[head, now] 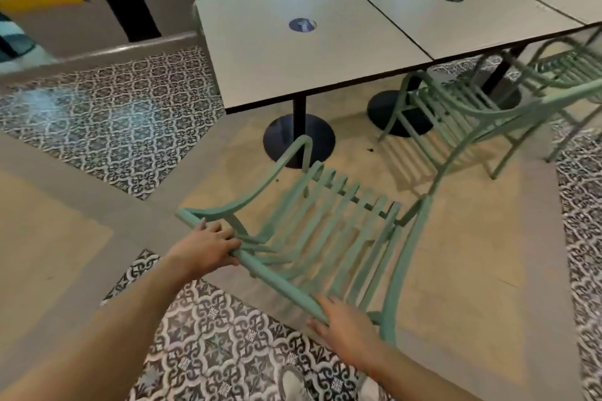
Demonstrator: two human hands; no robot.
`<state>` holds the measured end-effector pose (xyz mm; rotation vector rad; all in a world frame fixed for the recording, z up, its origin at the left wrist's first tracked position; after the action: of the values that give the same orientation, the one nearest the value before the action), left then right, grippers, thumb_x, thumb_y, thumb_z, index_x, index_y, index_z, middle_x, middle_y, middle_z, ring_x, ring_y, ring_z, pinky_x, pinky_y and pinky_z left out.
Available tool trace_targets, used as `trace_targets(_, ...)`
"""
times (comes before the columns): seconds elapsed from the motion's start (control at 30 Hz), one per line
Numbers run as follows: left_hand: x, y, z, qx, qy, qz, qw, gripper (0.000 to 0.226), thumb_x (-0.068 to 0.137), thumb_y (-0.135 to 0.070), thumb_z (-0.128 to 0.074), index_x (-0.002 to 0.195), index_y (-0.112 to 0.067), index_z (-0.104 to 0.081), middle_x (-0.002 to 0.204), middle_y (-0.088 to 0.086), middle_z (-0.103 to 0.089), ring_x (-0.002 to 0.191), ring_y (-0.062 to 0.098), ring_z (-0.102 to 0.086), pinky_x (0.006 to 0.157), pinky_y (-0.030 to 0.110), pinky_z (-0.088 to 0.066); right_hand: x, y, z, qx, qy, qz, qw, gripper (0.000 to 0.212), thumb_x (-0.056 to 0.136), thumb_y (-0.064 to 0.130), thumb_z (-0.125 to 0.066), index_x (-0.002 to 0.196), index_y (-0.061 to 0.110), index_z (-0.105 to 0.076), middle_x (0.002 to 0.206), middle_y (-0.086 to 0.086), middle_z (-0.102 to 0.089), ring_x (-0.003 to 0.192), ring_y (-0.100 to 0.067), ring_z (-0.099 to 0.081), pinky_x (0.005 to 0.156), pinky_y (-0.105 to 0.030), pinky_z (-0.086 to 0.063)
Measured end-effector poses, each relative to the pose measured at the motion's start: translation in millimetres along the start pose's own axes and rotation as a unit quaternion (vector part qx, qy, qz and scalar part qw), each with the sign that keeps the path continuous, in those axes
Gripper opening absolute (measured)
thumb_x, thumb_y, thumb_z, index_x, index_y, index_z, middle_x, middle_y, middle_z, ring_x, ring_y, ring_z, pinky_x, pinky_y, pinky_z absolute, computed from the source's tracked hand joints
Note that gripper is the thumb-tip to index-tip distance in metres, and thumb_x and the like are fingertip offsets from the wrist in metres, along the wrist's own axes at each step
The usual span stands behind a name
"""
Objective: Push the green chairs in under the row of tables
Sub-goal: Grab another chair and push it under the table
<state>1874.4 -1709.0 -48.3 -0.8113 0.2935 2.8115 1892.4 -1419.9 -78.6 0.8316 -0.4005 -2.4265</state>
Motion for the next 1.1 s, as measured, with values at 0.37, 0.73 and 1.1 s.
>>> trace_targets(0.37,2.4,-29.5,-6.2,0.01,-0.144,-0.047,0.988,0.051,0.084,-0.064,-0.028,0.092,-0.028,-0.064,0.093,-0.004,-0.061,0.088,0.024,-0.061,0.078,0.047,-0.053,-24.0,-30.6,12.0,-0.021,-0.036,0.01,0.999,0.045,0.093,0.058,-0.037,0.133,0.038,-0.039,0.119,0.013,-0.055,0.098,-0.013,-0.057,0.075,-0.029,-0.044)
trace_targets(0.73,8.1,-159.7,13.6,-0.057,-0.153,-0.069,0.984,0.048,0.088,-0.062,-0.029,0.085,-0.028,-0.063,0.085,-0.008,-0.065,0.079,0.014,-0.065,0.058,0.032,-0.054,-74.5,-150.0,63.0,-0.131,-0.045,-0.065,0.988,0.047,0.088,0.064,-0.042,0.128,0.039,-0.046,0.116,0.013,-0.063,0.103,-0.011,-0.059,0.081,-0.029,-0.044)
trace_targets(1.1,37.2,-283.0,68.6,-0.121,-0.075,-0.002,0.99,0.055,0.097,-0.059,-0.027,0.124,-0.016,-0.048,0.13,0.005,-0.049,0.121,0.026,-0.045,0.091,0.04,-0.041,-92.9,-274.3,121.8,-0.192,-0.038,-0.05,0.979,0.043,0.088,0.062,-0.043,0.127,0.044,-0.048,0.116,0.014,-0.062,0.106,-0.008,-0.055,0.084,-0.029,-0.044)
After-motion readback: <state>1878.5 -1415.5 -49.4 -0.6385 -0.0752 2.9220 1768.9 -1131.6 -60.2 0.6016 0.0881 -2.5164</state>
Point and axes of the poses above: each hand's wrist, its own x-axis towards the middle knuckle, its own z-axis out of the back of the hand, y = z × x, the point moved 4 cm from there along x, towards the middle knuckle
